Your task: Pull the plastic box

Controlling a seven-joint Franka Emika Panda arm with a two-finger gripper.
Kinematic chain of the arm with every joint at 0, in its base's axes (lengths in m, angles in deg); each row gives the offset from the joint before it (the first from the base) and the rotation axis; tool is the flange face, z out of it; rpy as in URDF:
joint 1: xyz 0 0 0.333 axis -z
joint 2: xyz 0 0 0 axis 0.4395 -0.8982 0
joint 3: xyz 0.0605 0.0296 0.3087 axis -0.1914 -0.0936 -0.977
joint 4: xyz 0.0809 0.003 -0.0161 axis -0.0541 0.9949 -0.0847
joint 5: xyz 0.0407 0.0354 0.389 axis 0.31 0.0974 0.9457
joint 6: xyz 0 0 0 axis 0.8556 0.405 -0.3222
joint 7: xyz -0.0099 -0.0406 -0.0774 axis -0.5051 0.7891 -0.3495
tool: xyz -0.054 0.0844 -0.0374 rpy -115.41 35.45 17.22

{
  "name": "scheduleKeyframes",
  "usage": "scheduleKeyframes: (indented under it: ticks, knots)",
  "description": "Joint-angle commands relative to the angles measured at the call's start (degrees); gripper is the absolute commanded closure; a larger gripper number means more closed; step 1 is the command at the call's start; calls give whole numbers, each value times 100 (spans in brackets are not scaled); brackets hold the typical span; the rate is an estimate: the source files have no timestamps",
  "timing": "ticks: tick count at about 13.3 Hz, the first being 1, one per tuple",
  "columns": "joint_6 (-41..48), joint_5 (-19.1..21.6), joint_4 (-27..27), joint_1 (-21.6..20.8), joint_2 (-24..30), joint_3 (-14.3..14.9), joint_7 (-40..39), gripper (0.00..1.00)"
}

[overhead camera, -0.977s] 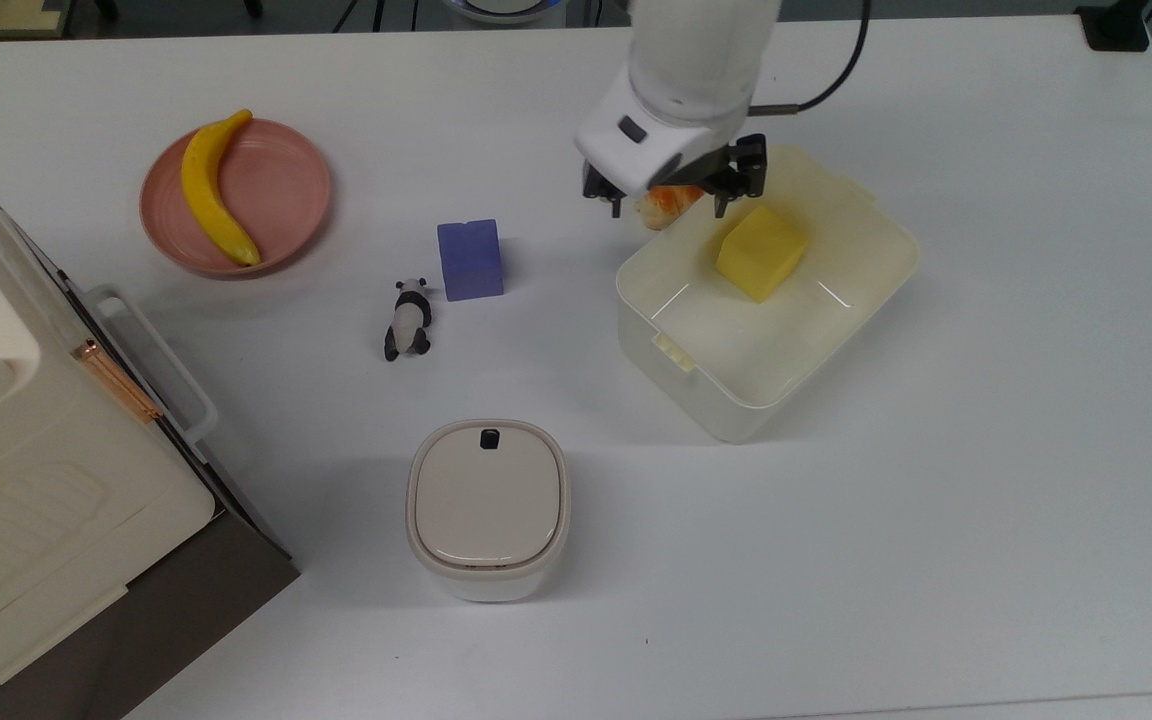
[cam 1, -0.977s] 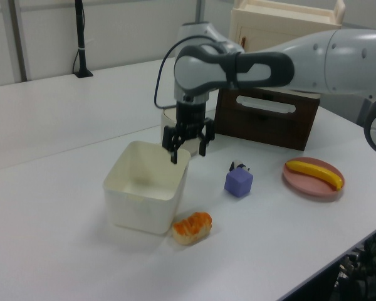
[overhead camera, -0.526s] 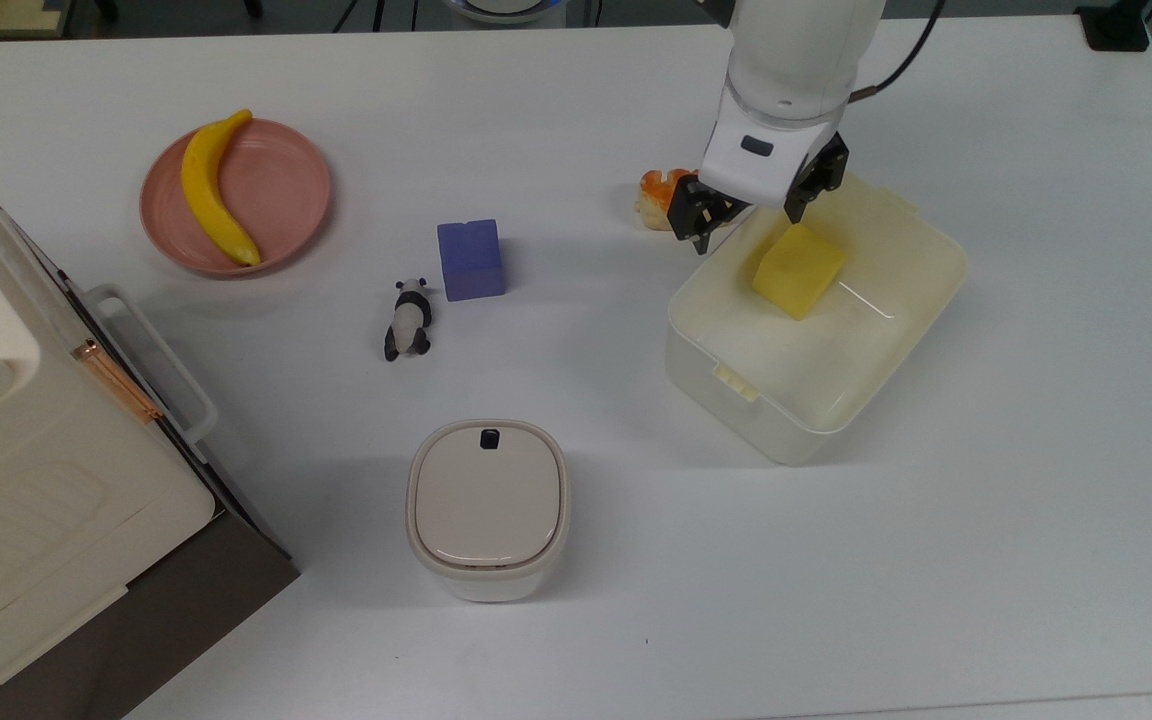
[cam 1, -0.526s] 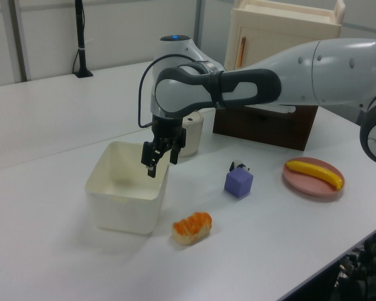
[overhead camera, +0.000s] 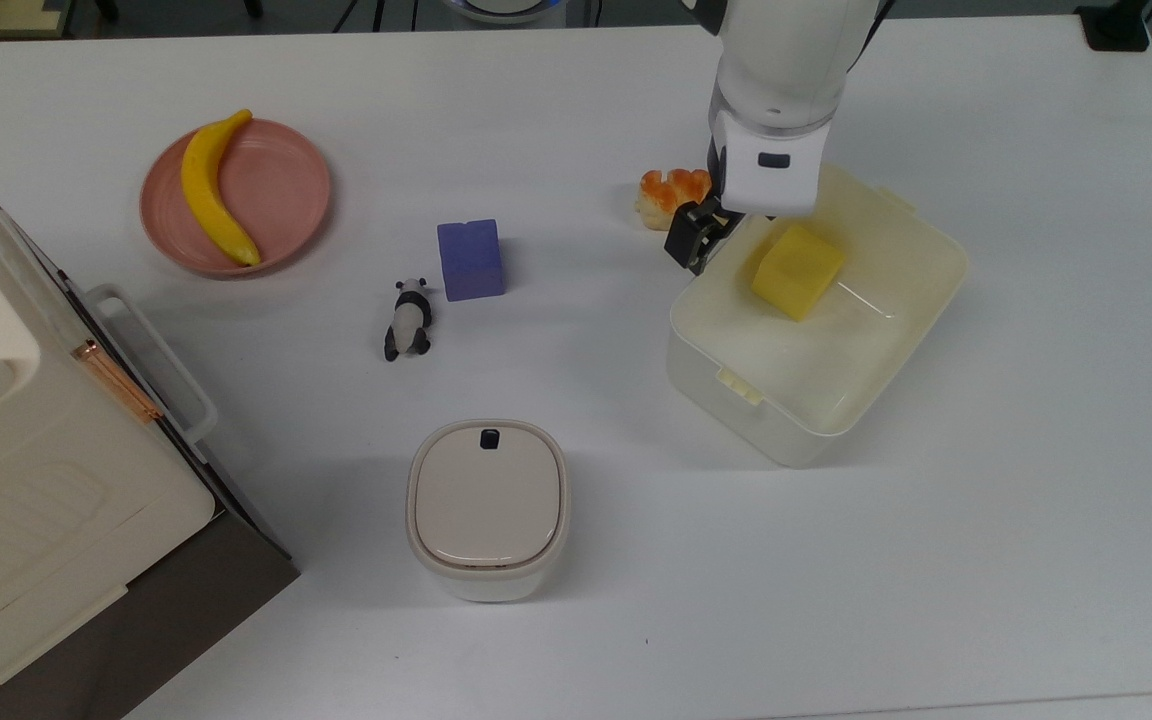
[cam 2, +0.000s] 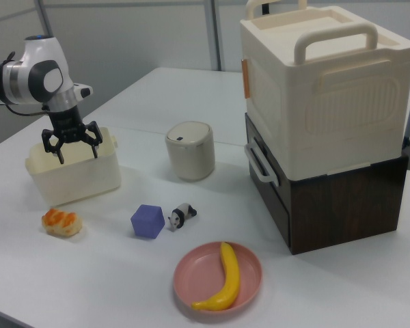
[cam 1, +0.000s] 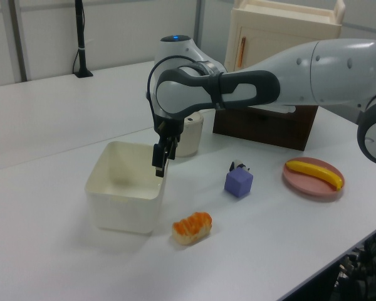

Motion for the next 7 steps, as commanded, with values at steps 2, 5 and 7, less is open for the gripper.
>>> scheduleKeyframes:
  ticks: [2, 5, 7]
  knots:
    - [-469, -414, -43, -82, -56, 41, -383, 0]
    - [-906, -625, -43, -99, -231, 32, -481, 0]
    - [-1005, -687, -17, -344, -459, 32, -481, 0]
